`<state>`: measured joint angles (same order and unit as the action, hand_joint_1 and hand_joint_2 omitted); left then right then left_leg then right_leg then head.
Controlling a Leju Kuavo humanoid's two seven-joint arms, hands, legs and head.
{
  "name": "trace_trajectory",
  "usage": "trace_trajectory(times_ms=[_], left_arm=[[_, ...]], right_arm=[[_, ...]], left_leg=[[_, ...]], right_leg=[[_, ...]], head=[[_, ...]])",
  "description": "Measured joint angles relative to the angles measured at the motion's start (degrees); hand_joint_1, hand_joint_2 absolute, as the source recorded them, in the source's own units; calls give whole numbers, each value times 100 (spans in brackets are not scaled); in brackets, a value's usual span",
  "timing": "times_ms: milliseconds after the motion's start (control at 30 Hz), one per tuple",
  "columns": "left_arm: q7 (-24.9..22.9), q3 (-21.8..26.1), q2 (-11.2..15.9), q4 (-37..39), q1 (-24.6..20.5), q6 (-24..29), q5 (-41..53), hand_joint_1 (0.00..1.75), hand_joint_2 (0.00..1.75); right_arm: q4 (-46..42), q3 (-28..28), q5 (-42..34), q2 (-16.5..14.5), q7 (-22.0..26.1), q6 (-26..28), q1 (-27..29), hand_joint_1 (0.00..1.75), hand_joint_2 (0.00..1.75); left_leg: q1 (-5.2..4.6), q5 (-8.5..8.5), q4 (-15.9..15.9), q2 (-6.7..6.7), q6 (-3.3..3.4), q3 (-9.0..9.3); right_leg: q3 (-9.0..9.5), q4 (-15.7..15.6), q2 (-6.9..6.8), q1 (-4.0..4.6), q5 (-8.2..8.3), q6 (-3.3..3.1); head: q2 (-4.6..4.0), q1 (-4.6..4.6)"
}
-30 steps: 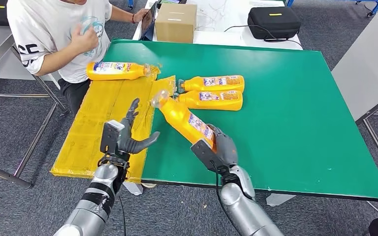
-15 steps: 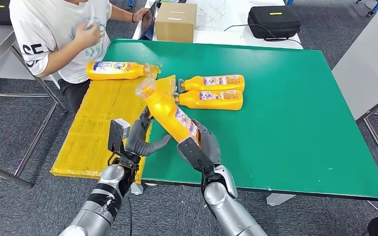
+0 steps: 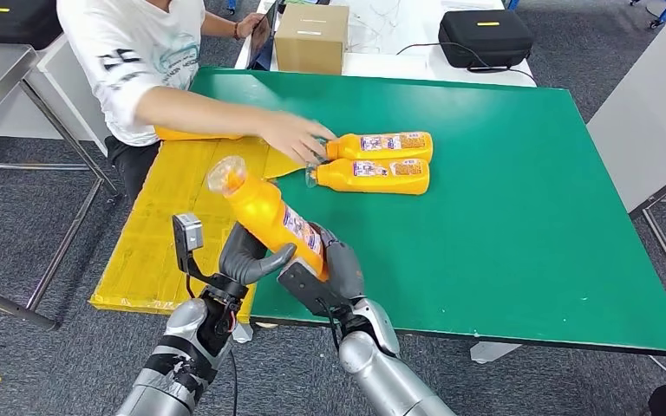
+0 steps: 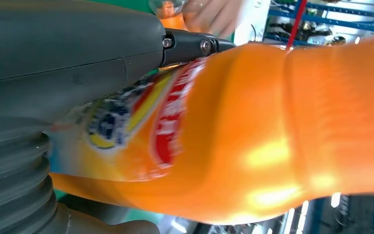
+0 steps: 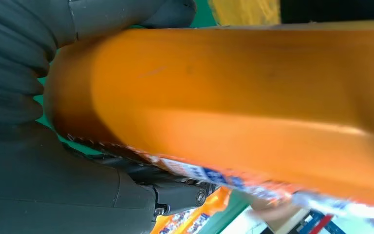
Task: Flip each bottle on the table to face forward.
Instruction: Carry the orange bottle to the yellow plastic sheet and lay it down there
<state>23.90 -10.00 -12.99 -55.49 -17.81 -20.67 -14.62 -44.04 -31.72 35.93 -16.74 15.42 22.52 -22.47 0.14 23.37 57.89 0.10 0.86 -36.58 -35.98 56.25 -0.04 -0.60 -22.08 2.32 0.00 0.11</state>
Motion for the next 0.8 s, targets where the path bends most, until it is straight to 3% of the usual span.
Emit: trace_trajectory(times_ms=[300, 333, 433, 467, 800], left_arm=[[-93, 3, 78, -217, 131, -49, -105, 3, 175], [-105, 3, 86, -219, 133, -29, -94, 46, 175], [-111, 5, 128, -206, 135, 89, 17, 175, 175], [-91, 7, 141, -196, 135, 127, 70, 175, 175], [13, 102, 160, -169, 128, 196, 21, 175, 175]], right_arm=[[259, -202, 244, 2, -222, -33, 35, 175, 175], [290, -225, 293, 2, -276, -58, 26, 165, 175], [401, -299, 485, 4, -430, -127, -22, 34, 175], [434, -318, 538, 4, -466, -131, -39, 0, 175], [496, -375, 369, 5, -411, 32, -46, 0, 175]], left_leg=[[0, 0, 0, 0, 0, -1], [0, 0, 0, 0, 0, -1], [0, 0, 0, 1, 0, 0], [0, 0, 0, 0, 0, 0], [0, 0, 0, 0, 0, -2]], right_leg=[[-1, -1, 0, 0, -1, 0], [-1, -1, 0, 0, -1, 1], [-1, -1, 0, 0, 0, 1], [-1, 0, 0, 0, 0, 1], [-2, 0, -1, 0, -1, 1]], head=[[0, 0], [0, 0], [0, -1], [0, -1], [0, 1]])
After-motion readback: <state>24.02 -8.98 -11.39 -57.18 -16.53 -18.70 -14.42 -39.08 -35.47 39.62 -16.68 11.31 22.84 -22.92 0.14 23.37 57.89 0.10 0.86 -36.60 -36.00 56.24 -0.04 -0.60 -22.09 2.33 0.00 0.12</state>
